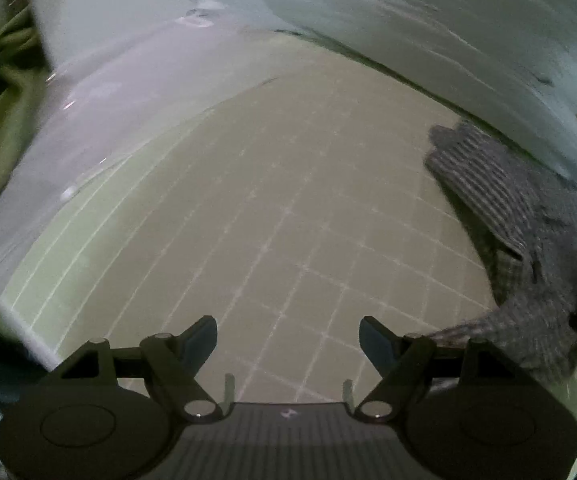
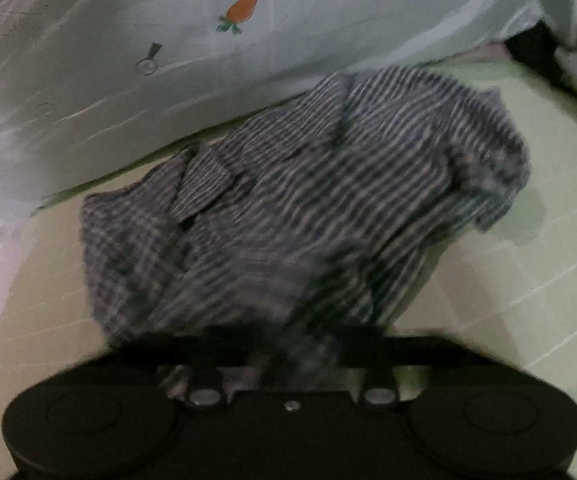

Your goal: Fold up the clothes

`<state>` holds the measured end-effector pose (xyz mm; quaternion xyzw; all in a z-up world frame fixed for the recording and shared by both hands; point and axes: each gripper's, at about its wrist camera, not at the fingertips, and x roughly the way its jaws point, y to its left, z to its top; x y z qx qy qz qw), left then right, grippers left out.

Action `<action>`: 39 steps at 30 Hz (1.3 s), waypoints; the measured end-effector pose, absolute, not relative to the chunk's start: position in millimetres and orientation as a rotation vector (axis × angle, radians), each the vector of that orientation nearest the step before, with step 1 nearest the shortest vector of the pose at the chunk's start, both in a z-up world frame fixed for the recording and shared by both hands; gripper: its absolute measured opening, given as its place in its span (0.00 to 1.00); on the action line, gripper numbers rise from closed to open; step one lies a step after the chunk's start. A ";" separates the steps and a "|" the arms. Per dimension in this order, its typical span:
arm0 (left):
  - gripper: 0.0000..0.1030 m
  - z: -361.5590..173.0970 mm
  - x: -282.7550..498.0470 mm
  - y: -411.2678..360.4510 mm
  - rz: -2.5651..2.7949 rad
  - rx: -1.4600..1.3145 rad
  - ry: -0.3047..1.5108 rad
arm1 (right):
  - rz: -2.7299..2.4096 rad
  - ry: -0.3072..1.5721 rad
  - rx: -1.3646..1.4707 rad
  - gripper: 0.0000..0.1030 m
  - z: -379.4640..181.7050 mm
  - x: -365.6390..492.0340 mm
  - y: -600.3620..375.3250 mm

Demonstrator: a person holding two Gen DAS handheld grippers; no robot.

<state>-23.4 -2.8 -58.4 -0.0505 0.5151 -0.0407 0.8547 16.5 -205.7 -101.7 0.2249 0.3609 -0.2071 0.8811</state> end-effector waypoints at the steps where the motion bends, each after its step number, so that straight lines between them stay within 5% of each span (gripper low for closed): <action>1: 0.77 -59.3 -23.8 -1.8 -0.080 -0.122 1.090 | -0.428 0.740 0.461 0.02 -98.8 8.4 -205.5; 23: 0.77 -62.1 -27.0 -117.7 -0.209 -0.085 1.073 | -1.100 0.498 0.260 0.03 -31.2 -161.7 -475.8; 26: 0.77 -62.7 -12.3 -126.6 -0.204 -0.101 1.069 | -1.123 0.540 0.352 0.18 -38.8 -157.5 -490.4; 29: 0.77 -60.9 4.9 -142.3 -0.220 -0.095 1.064 | -1.104 0.554 0.387 0.62 -47.9 -153.0 -484.7; 33: 0.77 -58.6 41.4 -174.0 -0.277 -0.047 1.044 | -1.054 0.588 0.443 0.74 -67.2 -137.6 -460.5; 39: 0.77 -61.5 110.3 -230.4 -0.375 -0.021 1.038 | -0.961 0.669 0.525 0.77 -99.6 -96.5 -437.2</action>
